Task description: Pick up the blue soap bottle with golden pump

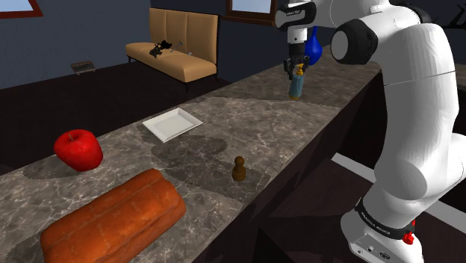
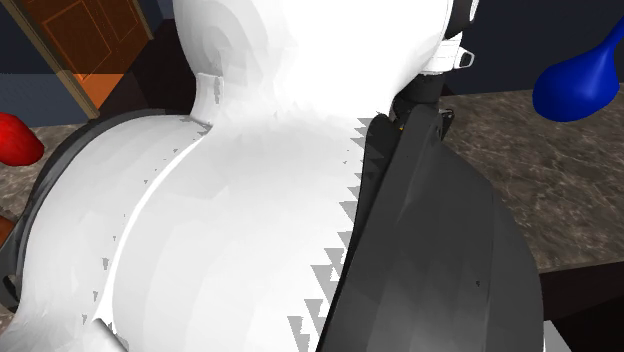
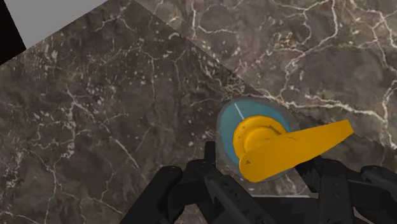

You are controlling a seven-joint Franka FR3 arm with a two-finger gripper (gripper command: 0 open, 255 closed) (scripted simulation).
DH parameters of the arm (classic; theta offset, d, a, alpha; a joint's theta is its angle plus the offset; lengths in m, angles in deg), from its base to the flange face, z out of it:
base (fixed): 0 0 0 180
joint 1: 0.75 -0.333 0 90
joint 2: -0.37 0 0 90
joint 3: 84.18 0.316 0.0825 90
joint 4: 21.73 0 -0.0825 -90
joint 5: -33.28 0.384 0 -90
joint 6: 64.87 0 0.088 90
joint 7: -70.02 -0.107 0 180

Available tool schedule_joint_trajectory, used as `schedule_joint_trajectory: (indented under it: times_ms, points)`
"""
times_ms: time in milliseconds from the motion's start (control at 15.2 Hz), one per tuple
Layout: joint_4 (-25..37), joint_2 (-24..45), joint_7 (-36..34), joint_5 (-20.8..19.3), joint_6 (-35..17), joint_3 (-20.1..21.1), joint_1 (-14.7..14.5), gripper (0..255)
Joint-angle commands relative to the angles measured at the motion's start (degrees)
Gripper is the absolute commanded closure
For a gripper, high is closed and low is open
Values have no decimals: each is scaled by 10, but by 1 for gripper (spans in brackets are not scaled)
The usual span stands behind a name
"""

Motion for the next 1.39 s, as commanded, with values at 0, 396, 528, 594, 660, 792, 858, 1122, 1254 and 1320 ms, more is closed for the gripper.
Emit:
schedule_joint_trajectory:
  times_ms: [0, 396, 528, 594, 660, 792, 858, 1122, 1254, 1320]
  points:
    - [0, 0, 0, 0, 0, 0, 0, 255]
    - [25, 2, 1, 0, 24, 0, 3, 255]
    - [45, 4, 2, 1, 41, -1, 5, 255]
    - [56, 6, 2, 1, 50, -1, 6, 255]
    - [67, 8, 3, 1, 59, -1, 8, 255]
    - [91, 13, 4, 2, 78, -1, 11, 255]
    - [105, 17, 4, 3, 88, 0, 13, 255]
    - [167, 35, 6, 7, 131, 0, 22, 255]
    - [189, 42, 7, 8, 146, 1, 26, 255]
    - [189, 42, 7, 8, 146, 1, 26, 255]
